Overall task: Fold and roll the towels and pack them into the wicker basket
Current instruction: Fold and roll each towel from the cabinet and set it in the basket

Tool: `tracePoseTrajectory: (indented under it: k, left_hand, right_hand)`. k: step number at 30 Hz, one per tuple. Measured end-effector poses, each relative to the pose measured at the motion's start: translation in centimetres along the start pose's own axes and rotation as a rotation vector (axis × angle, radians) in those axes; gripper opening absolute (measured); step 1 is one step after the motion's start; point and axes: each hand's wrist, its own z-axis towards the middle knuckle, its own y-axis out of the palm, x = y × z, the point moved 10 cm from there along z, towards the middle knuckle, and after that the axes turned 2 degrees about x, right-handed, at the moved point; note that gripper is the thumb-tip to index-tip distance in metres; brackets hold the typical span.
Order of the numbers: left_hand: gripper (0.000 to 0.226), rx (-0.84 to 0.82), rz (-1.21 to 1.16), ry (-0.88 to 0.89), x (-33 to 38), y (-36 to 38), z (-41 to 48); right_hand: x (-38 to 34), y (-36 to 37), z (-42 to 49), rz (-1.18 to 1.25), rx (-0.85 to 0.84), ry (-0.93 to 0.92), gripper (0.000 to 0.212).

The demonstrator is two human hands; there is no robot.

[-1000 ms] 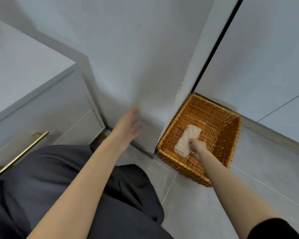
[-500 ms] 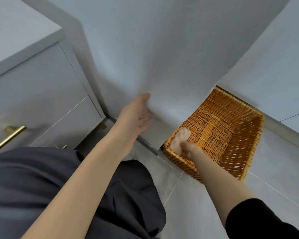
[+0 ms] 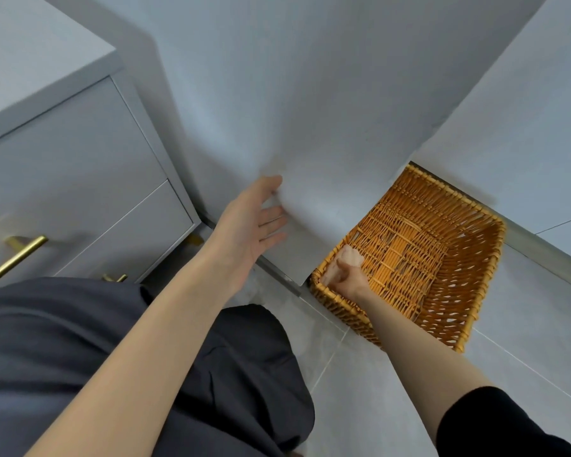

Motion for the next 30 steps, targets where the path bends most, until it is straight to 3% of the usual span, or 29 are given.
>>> tracePoseTrajectory:
  k: [2, 6, 11, 14, 19, 30]
  left_hand:
    - [0.059, -0.008, 0.001, -0.005, 0.0, 0.1, -0.1]
    - [0.061, -0.024, -0.011, -0.015, 0.0, 0.2, -0.7]
    - [0.055, -0.036, -0.002, -0.010, 0.1, 0.2, -1.9]
    - [0.048, -0.029, 0.073, 0.062, 0.7, -0.3, -3.2]
    - [0.043, -0.009, 0.086, 0.157, 2.1, -1.4, -5.8]
    - [0.033, 0.146, 0.185, 0.529, 13.8, -7.3, -15.7]
  right_hand:
    - [-0.8, 0.1, -0.4, -0.068, -0.063, -0.006, 0.056]
    - [-1.8, -2.0, -1.7, -0.147, -0.035, 0.039, 0.039]
    - [-6.2, -5.8, -6.6, 0.003, 0.087, -0.157, 0.026]
    - [-8.5, -6.1, -11.2, 0.109, -0.064, -0.223, 0.025]
    - [-12.8, -5.9, -19.8, 0.032, -0.255, -0.380, 0.024]
    - [-29.4, -10.2, -33.4, 0.071, -0.088, -0.798, 0.022]
